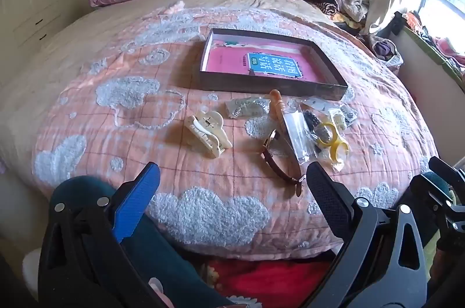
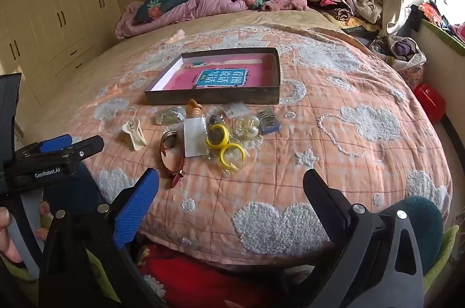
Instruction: Organize jewelry
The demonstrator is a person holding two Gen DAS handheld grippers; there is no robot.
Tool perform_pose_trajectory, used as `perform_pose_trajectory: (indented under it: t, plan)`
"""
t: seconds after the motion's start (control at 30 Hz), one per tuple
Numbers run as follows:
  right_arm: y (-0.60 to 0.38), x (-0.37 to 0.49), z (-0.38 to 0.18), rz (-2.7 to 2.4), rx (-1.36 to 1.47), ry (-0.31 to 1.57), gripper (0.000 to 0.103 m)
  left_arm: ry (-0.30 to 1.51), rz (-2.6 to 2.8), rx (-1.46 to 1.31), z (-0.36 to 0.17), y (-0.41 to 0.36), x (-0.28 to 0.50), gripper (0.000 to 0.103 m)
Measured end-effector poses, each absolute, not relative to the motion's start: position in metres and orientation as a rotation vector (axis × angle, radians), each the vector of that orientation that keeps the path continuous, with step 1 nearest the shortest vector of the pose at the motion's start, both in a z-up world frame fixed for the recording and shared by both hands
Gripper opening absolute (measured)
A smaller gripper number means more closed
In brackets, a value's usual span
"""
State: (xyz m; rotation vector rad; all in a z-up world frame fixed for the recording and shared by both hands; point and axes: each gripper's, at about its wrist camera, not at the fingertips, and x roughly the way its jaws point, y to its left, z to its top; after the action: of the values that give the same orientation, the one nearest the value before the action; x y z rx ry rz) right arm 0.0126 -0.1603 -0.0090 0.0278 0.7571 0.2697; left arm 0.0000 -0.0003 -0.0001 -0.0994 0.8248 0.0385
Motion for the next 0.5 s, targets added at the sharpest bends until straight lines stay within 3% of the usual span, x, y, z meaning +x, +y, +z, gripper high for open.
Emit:
perform_pose_trajectory:
  t: [0.5]
  plan:
    - [-0.157,0.006,-0.006,0.279,0.022,0.761,0.099,0.814,0.042,-0.104,0.010,0.000,-0.003,0.094]
